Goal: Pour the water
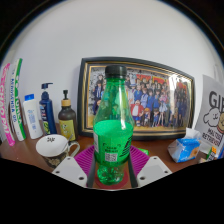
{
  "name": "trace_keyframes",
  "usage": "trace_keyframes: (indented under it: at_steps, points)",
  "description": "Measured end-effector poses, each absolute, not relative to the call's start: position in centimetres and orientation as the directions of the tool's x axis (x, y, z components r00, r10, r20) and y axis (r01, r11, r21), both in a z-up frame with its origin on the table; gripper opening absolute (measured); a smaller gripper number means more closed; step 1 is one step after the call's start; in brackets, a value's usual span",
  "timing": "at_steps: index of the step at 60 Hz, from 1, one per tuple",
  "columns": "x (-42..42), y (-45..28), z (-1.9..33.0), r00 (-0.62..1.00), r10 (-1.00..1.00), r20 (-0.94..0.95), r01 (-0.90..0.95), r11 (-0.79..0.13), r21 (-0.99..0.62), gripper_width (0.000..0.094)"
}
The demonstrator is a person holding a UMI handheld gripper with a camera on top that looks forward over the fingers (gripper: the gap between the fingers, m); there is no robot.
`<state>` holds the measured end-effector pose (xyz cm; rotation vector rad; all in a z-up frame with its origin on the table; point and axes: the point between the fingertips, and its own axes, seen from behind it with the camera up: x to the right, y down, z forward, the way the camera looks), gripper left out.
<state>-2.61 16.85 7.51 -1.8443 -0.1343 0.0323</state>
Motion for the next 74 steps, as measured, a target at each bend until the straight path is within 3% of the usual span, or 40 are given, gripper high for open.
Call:
trace_keyframes:
  at_steps: [4,8,20,31,52,74]
  points:
    - [-2.6,16.5,7.0,0.992,0.111,0.066,0.097,-0.306,-0.947,0.059]
    - [-2.8,15.9,6.2,0.992,0.113,0.054,0.092,-0.366,-0.926,0.0859]
    - [-1.9,11.1,7.6,0.997,0.037,0.066,0.076,-0.486,-0.871,0.0854]
    - [-3.6,2.0,11.8,0.999,-0.024,0.038,0.016,-0.587,-0.809,0.0855]
    - [-8.7,-12.1,17.6,0.997,-0.034,0.074,0.039,-0.601,-0.798,0.0851]
    - [-9.7,-15.0,19.0,0.993,-0.059,0.101,0.048,-0.582,-0.812,0.0848]
